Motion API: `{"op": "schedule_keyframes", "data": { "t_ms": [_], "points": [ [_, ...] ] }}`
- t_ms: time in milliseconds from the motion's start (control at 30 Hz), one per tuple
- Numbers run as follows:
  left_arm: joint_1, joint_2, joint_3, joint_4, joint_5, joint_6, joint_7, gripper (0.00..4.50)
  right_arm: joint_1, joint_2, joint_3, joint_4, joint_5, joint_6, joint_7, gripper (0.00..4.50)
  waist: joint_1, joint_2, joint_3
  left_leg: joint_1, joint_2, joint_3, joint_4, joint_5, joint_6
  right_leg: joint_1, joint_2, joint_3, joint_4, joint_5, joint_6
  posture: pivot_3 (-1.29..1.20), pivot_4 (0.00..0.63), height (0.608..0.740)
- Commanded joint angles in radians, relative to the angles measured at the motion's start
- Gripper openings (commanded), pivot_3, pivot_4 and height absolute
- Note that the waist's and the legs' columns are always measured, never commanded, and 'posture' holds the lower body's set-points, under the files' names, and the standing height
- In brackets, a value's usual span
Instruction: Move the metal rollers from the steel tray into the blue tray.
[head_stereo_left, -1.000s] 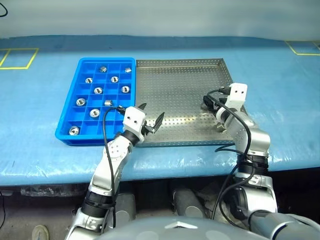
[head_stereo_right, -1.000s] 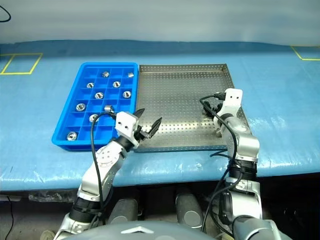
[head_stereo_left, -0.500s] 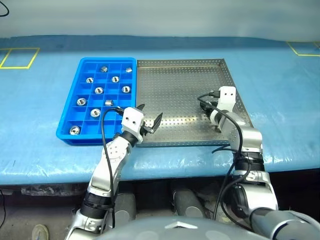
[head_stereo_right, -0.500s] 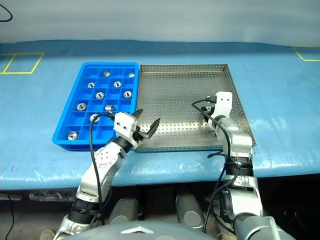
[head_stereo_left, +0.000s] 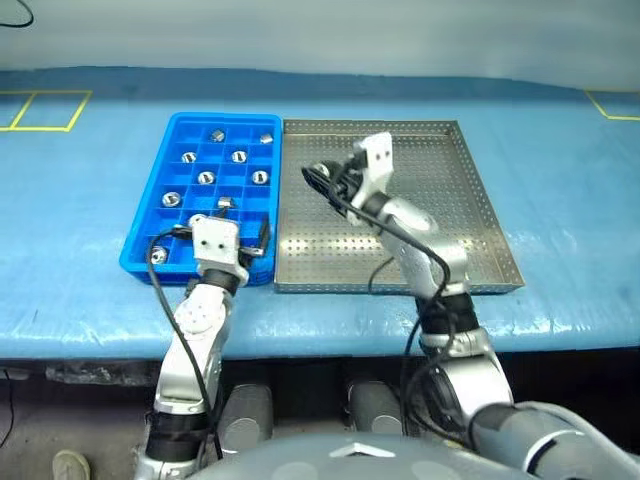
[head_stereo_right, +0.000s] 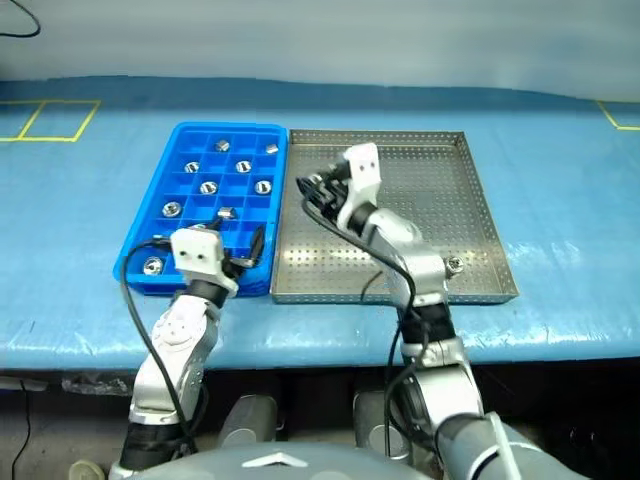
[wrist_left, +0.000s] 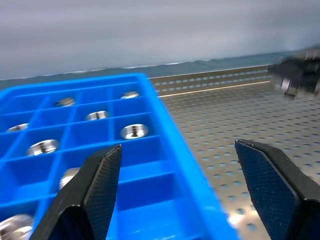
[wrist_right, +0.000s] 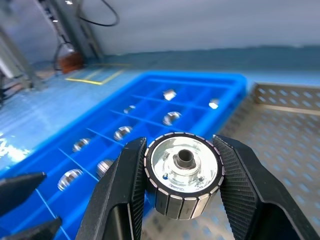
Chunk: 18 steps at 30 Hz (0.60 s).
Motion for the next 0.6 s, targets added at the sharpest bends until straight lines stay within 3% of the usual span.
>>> {"op": "schedule_keyframes", "data": {
  "t_ms": [33,300,600],
  "points": [
    [0.056,-0.031,0.021,-0.102,0.015,-0.019,0.055,3.96,-0.115,0.032,0.062,0.173,-0.052,-0.066,0.044,1.73,0.026,0.0,0.0,0.0,0.0,0.0,-0.001,0.0,0.0,0.0,0.0,0.0,0.0,0.0,0.0,0.38,0.15,0.74],
    [0.175,-0.073,0.041,-0.171,0.03,-0.035,0.115,3.96,-0.248,0.072,0.179,0.445,-0.118,-0.052,0.227,1.73,0.137,-0.001,0.001,-0.002,0.0,-0.001,-0.003,0.0,-0.001,-0.002,0.0,-0.002,-0.001,-0.004,-0.008,0.5,0.15,0.74],
    [0.183,-0.073,0.039,-0.17,0.033,-0.039,0.118,3.96,-0.238,0.046,0.227,0.435,-0.142,-0.022,0.354,1.73,0.205,-0.001,0.001,-0.003,0.0,0.0,-0.001,0.0,-0.003,-0.004,0.0,-0.003,-0.002,-0.005,-0.008,0.5,0.15,0.74]
  ]
}}
